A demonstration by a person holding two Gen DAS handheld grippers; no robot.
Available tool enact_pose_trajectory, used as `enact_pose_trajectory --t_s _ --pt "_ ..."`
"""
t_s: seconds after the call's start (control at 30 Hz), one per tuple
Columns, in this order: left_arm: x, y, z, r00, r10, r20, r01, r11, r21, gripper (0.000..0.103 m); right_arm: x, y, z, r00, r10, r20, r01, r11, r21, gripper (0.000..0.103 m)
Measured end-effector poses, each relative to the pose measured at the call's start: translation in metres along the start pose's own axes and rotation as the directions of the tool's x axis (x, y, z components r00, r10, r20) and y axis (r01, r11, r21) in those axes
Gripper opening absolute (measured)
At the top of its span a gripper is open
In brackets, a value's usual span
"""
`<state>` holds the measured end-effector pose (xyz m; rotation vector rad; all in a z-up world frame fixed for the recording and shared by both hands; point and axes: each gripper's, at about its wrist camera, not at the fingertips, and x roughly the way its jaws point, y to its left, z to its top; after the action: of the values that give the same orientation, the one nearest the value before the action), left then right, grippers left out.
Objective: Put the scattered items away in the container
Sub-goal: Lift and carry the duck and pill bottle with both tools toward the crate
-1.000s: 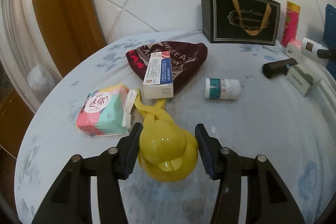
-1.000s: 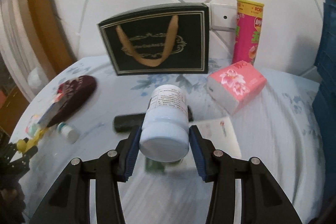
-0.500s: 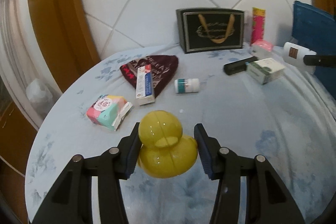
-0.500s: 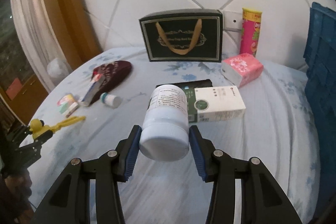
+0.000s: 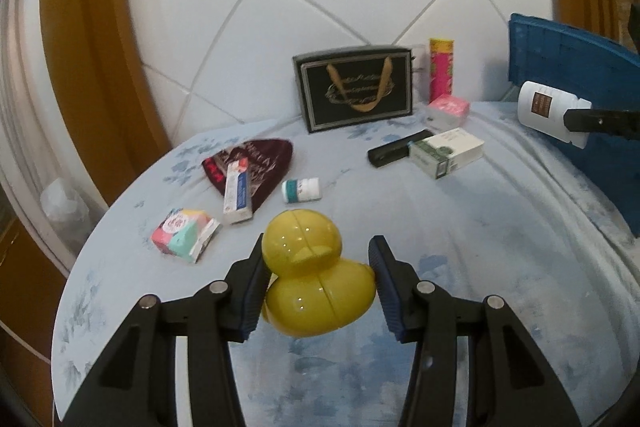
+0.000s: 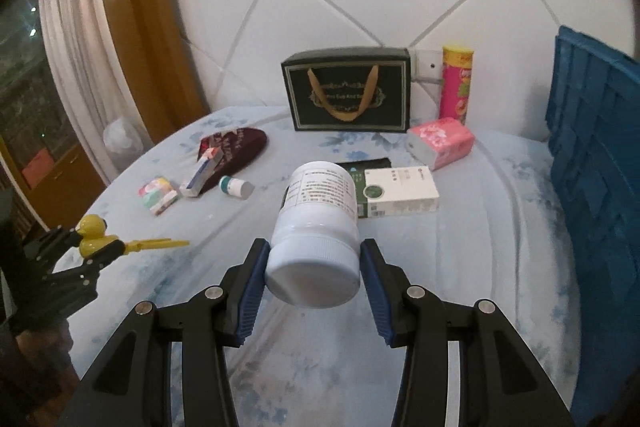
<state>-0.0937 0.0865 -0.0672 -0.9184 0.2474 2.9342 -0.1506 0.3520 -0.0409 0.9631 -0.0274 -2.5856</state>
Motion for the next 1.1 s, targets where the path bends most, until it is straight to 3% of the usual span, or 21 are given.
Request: enact_pose_trajectory --t_s 0.23,0.4,0.67,1.1 --pt "-0.035 -0.031 0.022 0.996 -0.032 0.084 0.03 0.999 0.032 0.048 -0.058 -0.005 0.006 0.995 0.003 0.098 -0.002 1.0 -0.005 0.046" --pt "-0.061 -0.053 0.049 0.98 -0.119 0.157 0.107 0.99 0.088 0.048 -0.108 -0.006 0.007 0.983 -0.039 0.179 0.038 0.999 0.007 0.046" --pt "-0.097 -0.086 0.095 0.926 -0.301 0.228 0.257 0.945 0.204 0.048 -0.19 -0.004 0.005 0.941 -0.185 0.283 0.168 0.982 0.084 0.046" --pt "-0.155 -0.171 0.151 0.812 -0.492 0.314 0.389 0.857 0.337 0.048 -0.306 -0.005 -0.011 0.827 -0.409 0.385 0.344 0.911 0.228 0.046"
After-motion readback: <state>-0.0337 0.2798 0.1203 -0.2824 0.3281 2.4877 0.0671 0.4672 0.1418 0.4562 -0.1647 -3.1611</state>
